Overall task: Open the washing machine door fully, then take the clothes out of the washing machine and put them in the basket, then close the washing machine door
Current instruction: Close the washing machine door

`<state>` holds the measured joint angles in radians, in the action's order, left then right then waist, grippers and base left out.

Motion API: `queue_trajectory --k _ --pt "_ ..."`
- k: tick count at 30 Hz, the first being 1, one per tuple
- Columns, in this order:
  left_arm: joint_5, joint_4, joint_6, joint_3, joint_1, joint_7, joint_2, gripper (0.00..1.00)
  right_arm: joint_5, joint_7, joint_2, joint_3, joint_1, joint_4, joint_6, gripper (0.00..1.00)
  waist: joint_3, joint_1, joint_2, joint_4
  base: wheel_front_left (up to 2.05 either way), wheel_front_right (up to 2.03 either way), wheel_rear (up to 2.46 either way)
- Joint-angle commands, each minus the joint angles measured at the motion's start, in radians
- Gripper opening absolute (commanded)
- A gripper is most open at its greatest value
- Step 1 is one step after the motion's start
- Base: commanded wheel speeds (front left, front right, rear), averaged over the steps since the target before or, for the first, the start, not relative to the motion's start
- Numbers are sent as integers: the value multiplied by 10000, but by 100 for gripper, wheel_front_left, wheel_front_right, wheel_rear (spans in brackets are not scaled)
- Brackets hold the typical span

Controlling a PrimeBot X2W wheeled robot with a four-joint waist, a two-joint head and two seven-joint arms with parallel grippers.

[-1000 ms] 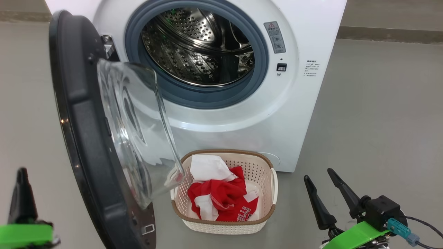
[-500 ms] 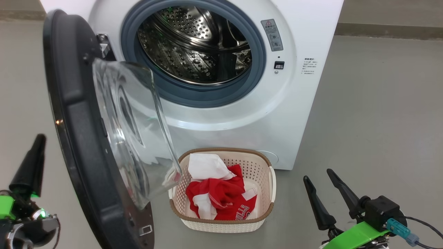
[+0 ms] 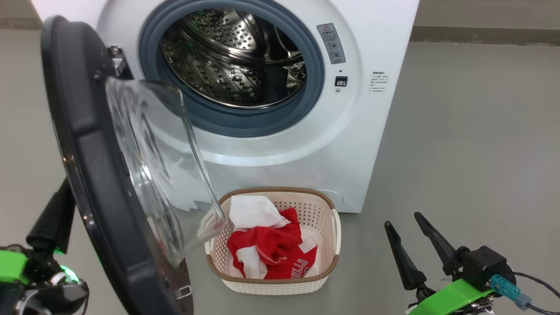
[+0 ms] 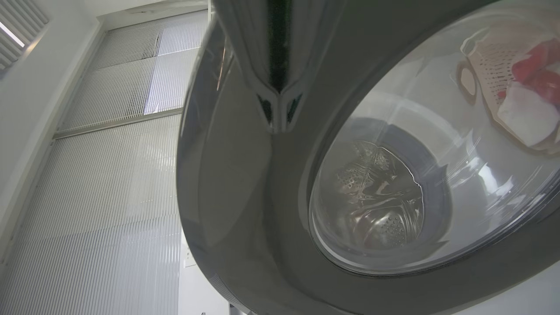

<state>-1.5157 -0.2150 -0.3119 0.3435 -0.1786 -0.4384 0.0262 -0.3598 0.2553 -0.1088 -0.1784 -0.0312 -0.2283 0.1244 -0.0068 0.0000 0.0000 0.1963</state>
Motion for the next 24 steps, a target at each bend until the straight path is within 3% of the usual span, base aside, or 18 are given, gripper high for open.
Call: queue_trajectory --k 1,11,24 --pt "-72 -351 -18 91 -5 -24 256 0 -26 65 -98 -264 -428 226 63 100 8 0 0 -105 0 0 0" --pt "-719 -306 134 -739 -253 396 243 0 -76 65 -130 -315 -423 207 63 100 112 0 0 -647 0 0 0" --pt "-1049 384 740 -1610 -813 1433 242 0 -61 65 -272 -345 -485 222 63 100 312 0 0 -1620 0 0 0"
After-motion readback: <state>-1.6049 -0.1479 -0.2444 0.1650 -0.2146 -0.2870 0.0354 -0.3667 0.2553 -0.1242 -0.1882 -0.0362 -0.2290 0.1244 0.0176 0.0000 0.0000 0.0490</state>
